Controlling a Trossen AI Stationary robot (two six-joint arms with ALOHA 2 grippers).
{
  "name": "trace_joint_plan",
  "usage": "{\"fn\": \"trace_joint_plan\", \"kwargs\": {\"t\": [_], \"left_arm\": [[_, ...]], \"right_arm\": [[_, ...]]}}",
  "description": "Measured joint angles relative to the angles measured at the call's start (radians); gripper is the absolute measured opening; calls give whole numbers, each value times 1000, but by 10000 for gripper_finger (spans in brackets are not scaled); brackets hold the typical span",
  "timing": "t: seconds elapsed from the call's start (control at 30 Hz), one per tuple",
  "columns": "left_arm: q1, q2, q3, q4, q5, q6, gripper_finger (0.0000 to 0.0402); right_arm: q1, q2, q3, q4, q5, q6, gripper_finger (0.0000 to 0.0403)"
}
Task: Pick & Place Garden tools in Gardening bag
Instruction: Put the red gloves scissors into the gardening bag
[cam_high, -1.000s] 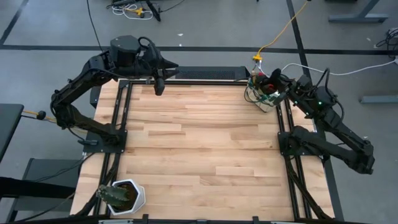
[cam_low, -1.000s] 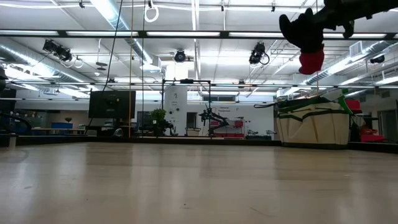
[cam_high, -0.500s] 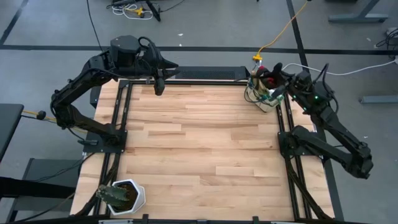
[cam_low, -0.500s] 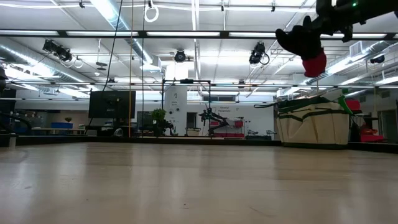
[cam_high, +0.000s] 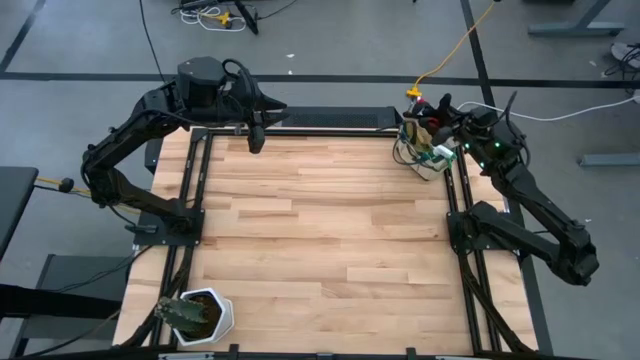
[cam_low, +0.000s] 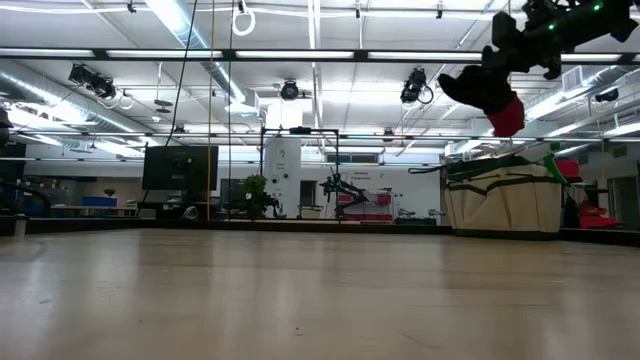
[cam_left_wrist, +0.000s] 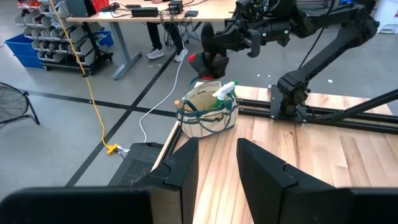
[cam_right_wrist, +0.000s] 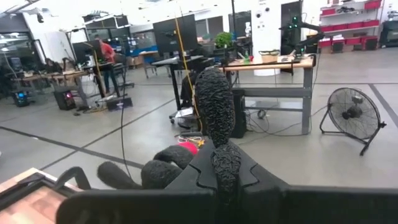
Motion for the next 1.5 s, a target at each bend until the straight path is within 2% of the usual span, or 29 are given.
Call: {"fn": "trace_joint_plan", "kwargs": {"t": [0.3, 0.57, 1.33, 1.5], "left_arm": [[0, 0, 0, 0, 0, 0, 115], [0, 0, 0, 0, 0, 0, 115], [0, 0, 0, 0, 0, 0, 115], [0, 0, 0, 0, 0, 0, 115]], "right_arm": [[0, 46, 0, 9, 27, -4, 0], [0, 89, 0, 9, 101, -69, 0], [0, 180, 0, 73, 104, -75, 0], [0, 181, 0, 70, 166, -5, 28]]}}
